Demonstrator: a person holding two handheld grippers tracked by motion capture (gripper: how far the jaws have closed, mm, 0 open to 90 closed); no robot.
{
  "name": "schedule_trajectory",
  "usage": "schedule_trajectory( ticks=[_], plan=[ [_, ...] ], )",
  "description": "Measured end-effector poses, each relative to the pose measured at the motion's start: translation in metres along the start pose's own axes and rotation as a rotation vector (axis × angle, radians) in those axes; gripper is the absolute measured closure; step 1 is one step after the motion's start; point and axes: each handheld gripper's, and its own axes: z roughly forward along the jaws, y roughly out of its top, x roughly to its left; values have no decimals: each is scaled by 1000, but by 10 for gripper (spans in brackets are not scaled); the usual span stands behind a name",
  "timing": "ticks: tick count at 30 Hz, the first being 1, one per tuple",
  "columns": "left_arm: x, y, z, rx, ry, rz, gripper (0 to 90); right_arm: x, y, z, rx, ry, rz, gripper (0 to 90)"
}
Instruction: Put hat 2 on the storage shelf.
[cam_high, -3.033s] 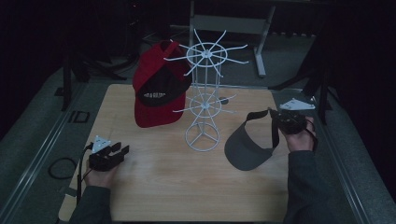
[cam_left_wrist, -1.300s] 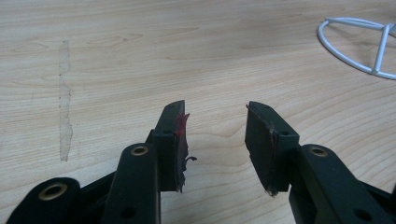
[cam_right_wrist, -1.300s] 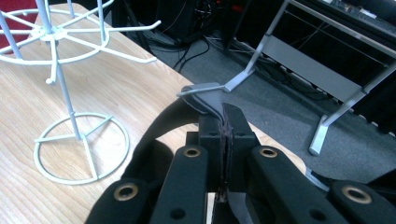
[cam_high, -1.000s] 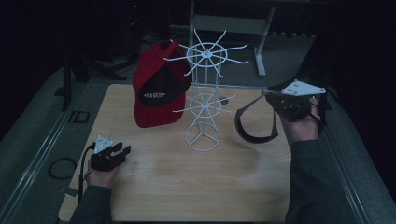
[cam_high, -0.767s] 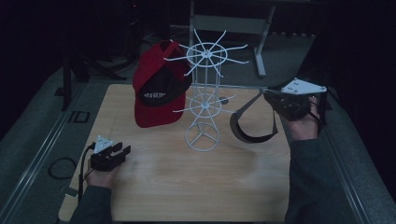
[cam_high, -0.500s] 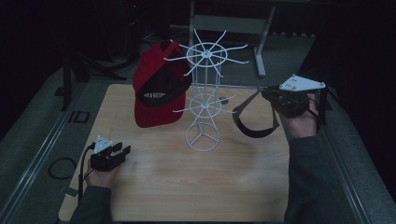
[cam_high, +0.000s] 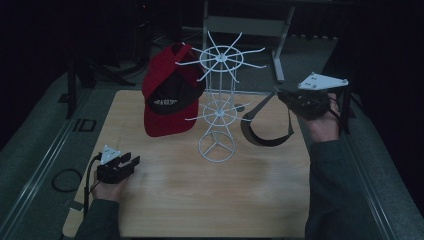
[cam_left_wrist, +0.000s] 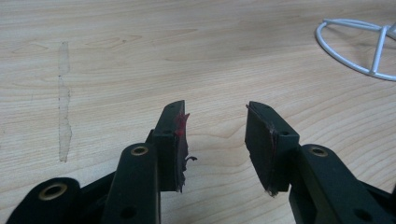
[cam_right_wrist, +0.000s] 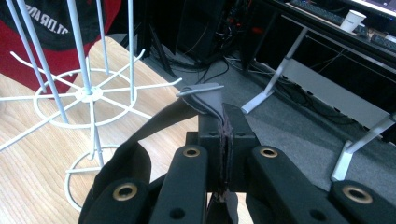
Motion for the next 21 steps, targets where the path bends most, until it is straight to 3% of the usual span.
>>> schedule_trajectory(
  ticks=[21],
  plan=[
    [-2,1,-1,-7,-5,1,589,-5,22,-13,-33,18,-30,878]
  ],
)
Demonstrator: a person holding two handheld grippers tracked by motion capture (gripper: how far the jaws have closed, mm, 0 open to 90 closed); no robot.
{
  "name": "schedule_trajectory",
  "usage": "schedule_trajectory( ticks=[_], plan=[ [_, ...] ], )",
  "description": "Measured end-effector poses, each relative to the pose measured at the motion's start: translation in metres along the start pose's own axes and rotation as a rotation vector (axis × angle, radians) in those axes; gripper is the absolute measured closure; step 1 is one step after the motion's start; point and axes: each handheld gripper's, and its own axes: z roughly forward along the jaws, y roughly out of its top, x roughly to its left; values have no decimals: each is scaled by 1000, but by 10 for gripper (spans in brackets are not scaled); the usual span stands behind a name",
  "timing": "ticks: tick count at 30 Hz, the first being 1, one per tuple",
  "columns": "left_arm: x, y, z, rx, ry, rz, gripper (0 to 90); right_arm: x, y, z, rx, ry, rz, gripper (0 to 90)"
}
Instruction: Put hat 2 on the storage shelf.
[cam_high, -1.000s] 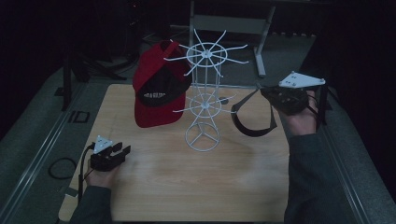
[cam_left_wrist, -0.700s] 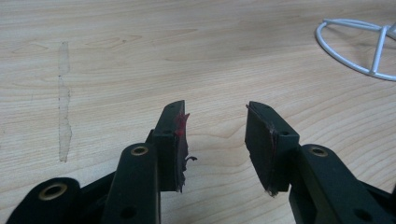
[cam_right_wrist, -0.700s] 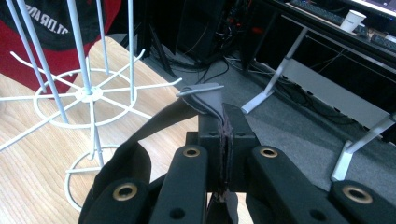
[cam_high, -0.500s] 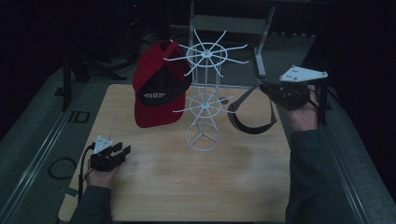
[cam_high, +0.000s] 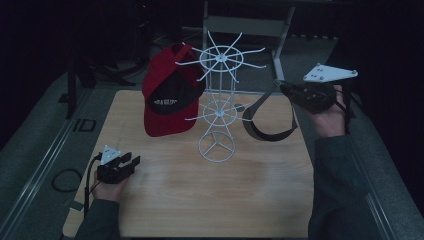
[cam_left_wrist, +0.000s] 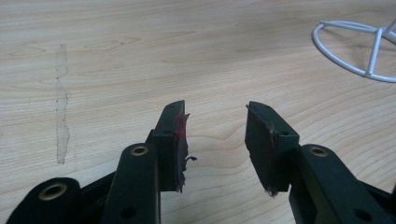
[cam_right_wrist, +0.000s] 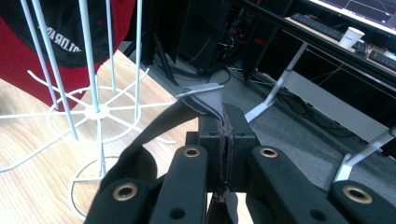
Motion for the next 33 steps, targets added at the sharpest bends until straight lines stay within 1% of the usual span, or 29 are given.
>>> schedule_trajectory(
  ticks=[4,5,8,9,10,11,12,15,16,17,18,21,22,23,24,25,26,27,28,29,30,31,32,33],
  plan=[
    [-2,1,-1,-1,-6,3,591,0,4,-2,-5,1,-6,878],
    [-3,2,-1,-6,-16,1,595,0,6,-3,-6,1,-8,878],
    [-5,3,-2,-13,-22,4,606,-1,8,-4,-7,1,-11,878],
    [-7,5,-3,-14,-30,17,610,-2,10,-6,-11,3,-14,878],
    [-7,5,-3,-14,-30,17,611,-2,10,-6,-11,3,-14,878],
    [-10,6,-3,-11,-36,28,615,-2,12,-7,-14,3,-14,878],
    [-10,6,-3,-11,-36,28,617,-2,12,-7,-14,3,-14,878],
    [-16,10,-2,-10,-50,47,626,-4,16,-10,-20,1,-16,878],
    [-16,10,-2,-10,-50,47,629,-4,16,-10,-20,1,-16,878],
    [-18,12,-3,-15,-63,50,633,-4,19,-12,-24,-2,-20,878],
    [-18,12,-3,-15,-63,50,635,-4,19,-12,-24,-2,-20,878],
    [-25,16,-5,-23,-81,66,646,-6,24,-15,-24,-10,-28,878],
    [-25,16,-5,-23,-81,66,650,-6,26,-15,-25,-12,-28,878],
    [-29,18,-6,-29,-95,73,655,-7,28,-16,-27,-13,-32,878],
    [-29,18,-6,-29,-95,73,659,-7,28,-16,-27,-13,-32,878],
    [-33,21,-7,-33,-111,86,665,-7,31,-18,-32,-14,-34,878],
    [-33,21,-7,-33,-111,86,671,-7,31,-18,-32,-14,-34,878],
    [-38,25,-8,-42,-127,96,677,-7,34,-19,-36,-15,-41,878],
    [-38,25,-8,-42,-127,96,683,-7,34,-19,-36,-15,-41,878],
    [-43,29,-9,-56,-143,108,689,-7,37,-21,-38,-16,-42,878],
    [-43,29,-9,-56,-143,108,697,-7,37,-21,-38,-16,-42,878],
    [-47,34,-11,-71,-157,118,703,-7,39,-22,-39,-17,-45,878],
    [-47,34,-11,-71,-157,118,711,-7,39,-22,-39,-17,-45,878],
    [-51,40,-13,-83,-162,133,721,-7,41,-22,-43,-18,-46,878]
  ],
)
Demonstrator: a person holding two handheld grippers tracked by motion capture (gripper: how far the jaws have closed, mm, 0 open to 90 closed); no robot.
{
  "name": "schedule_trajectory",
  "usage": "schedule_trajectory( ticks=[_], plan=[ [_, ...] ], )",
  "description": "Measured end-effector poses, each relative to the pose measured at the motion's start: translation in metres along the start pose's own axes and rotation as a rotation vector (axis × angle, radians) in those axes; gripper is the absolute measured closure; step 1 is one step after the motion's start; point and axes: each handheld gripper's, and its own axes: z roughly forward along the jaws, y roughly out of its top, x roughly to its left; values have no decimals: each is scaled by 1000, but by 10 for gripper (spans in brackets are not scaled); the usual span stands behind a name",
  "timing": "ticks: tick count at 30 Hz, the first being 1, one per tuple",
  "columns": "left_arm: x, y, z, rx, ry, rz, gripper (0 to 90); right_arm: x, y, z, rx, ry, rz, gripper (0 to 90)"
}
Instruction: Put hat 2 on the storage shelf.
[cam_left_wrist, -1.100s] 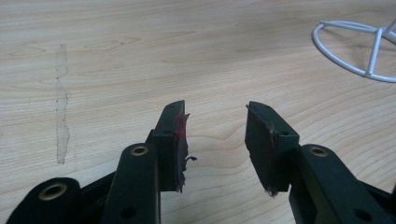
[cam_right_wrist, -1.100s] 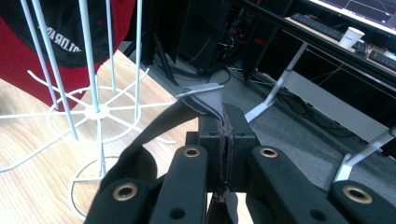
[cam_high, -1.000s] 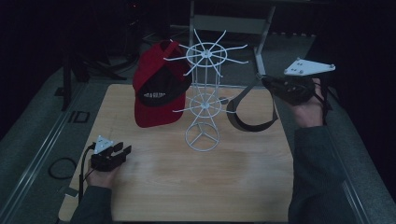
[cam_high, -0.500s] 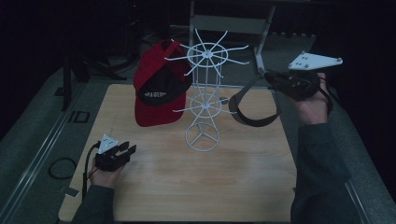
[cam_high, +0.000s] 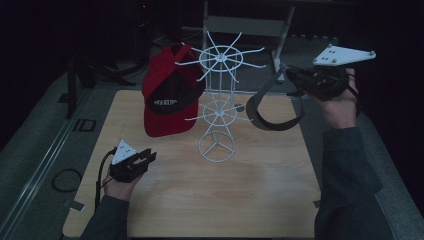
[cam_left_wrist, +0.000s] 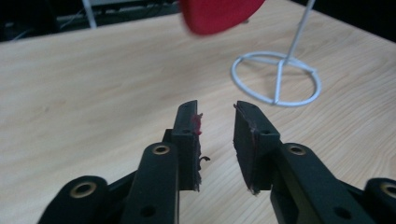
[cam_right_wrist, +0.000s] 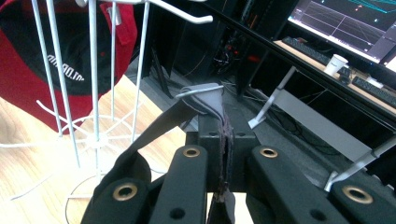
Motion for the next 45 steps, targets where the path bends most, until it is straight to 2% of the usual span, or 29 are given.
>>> schedule_trajectory(
  ticks=[4,9,10,13,22,28,45],
  plan=[
    [-2,11,-1,-19,1,20,760,-1,3,-1,-6,0,1,878],
    [-2,18,-2,-43,-4,16,835,-2,5,-1,-12,3,1,878],
    [-2,22,-1,-45,9,29,853,-2,7,-1,-15,3,-1,878],
    [-2,26,0,-52,14,35,897,-2,10,-2,-19,4,-5,878],
    [-1,35,5,-55,25,49,900,1,27,-2,-30,12,-24,878],
    [3,37,6,-54,34,41,900,3,36,0,-35,17,-34,878],
    [16,41,14,-47,71,11,900,1,39,9,-44,34,-17,878]
  ],
)
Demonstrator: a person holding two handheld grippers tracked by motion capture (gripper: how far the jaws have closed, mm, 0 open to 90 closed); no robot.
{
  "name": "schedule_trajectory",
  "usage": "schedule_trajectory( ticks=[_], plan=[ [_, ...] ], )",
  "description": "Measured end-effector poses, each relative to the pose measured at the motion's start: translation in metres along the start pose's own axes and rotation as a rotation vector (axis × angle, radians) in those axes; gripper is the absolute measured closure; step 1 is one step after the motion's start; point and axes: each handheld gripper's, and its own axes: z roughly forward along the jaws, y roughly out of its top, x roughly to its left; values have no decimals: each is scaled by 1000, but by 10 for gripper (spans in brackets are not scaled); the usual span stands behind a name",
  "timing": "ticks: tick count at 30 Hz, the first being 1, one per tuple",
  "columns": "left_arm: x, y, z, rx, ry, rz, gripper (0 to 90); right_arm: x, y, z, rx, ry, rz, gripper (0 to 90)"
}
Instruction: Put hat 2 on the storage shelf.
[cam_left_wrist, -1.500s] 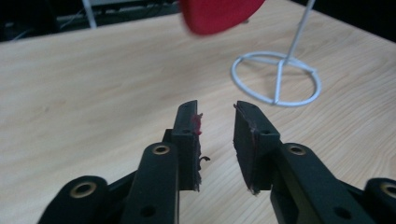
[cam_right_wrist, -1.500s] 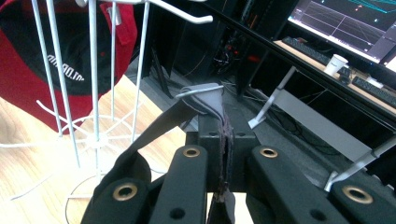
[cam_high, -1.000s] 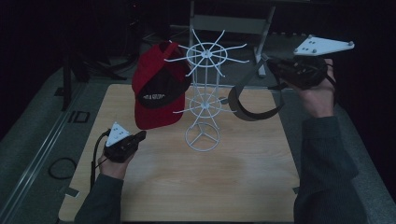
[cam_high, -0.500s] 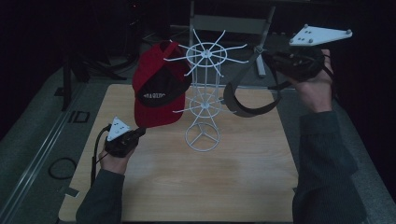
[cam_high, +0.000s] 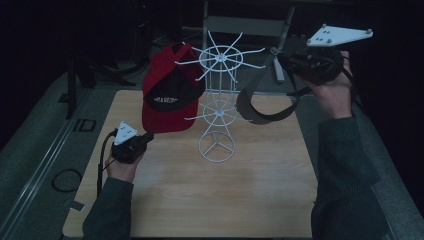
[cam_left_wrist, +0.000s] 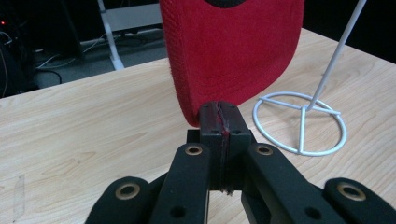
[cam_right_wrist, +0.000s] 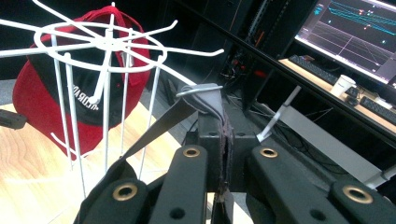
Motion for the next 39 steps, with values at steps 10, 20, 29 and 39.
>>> schedule_trajectory(
  ticks=[10,20,29,39],
  plan=[
    [6,3,5,5,17,-7,900,-4,-2,1,-18,6,23,878],
    [14,5,9,8,34,-22,900,-7,-1,6,-37,20,44,878],
    [19,12,11,0,47,-25,900,-9,1,19,-36,49,59,878],
    [22,15,15,2,49,-28,900,-19,2,34,-32,80,100,876]
  ],
)
